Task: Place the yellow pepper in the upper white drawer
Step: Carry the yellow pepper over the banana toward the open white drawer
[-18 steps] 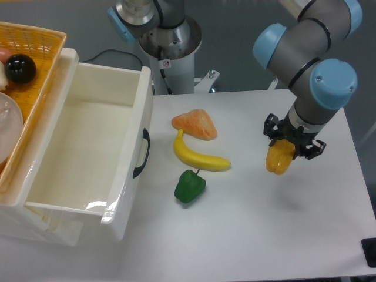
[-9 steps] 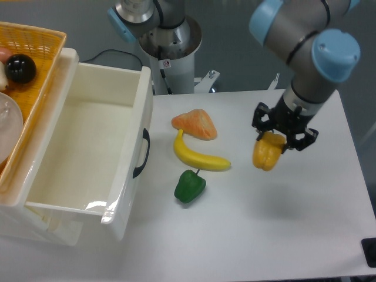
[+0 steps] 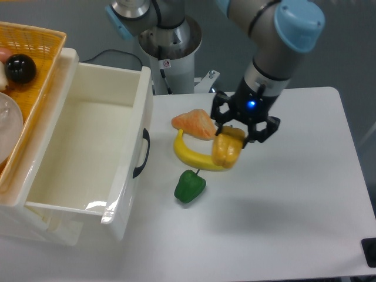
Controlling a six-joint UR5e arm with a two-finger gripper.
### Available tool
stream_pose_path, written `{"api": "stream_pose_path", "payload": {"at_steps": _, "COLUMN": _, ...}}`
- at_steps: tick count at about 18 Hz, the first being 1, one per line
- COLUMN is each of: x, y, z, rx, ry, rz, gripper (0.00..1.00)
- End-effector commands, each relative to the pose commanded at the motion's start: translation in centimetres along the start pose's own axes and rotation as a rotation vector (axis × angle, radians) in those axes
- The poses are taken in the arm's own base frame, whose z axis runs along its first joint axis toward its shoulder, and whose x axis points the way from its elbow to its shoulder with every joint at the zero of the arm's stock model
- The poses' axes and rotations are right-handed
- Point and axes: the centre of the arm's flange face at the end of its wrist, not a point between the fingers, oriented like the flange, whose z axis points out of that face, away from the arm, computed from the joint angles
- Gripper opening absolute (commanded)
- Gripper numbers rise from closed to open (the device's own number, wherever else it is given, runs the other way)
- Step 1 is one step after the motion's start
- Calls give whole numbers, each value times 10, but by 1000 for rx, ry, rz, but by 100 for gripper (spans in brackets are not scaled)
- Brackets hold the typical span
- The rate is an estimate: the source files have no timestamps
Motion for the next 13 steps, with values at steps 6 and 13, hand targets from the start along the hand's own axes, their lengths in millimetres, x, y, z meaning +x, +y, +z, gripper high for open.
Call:
{"api": "stream_pose_path", "payload": {"at_steps": 6, "x": 29, "y": -14, "z": -2, "rx": 37, "ry": 29, "rz": -59, "gripper": 25}}
{"api": "stream_pose_path", "payload": {"at_steps": 13, "x": 84, "y": -16, "z": -4, "rx": 82, "ry": 98, "rz": -121, "gripper": 25}}
